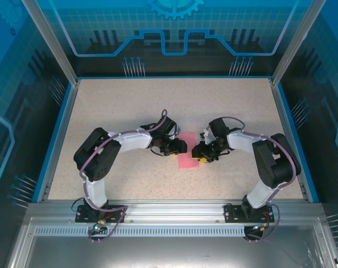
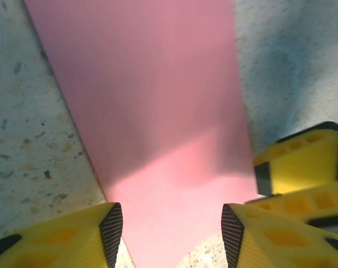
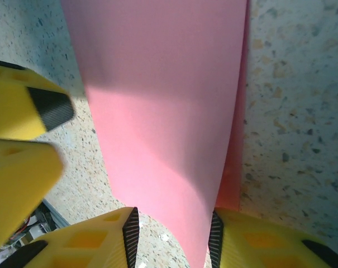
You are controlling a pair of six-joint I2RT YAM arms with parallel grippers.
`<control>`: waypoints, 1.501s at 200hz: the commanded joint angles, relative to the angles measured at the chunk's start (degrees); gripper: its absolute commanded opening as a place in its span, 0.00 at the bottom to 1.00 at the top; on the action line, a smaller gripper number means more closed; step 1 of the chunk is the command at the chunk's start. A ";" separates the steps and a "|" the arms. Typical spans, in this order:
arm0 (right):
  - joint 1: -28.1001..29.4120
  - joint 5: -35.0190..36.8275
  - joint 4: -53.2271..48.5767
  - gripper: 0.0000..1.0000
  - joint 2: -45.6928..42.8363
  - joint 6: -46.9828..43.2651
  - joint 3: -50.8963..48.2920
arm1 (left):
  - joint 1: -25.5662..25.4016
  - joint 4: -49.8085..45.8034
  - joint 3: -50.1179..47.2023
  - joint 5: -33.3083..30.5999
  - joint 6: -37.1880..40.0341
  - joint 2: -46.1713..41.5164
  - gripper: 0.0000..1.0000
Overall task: Fold a paper plane with a square sheet of paper (fold left side to right side)
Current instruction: Fold the triangle a second time at the center of the table.
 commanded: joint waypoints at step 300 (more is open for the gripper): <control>-3.37 -7.80 -4.06 0.41 5.69 1.47 13.27 | -25.03 5.52 -5.52 -31.98 19.77 -12.60 0.68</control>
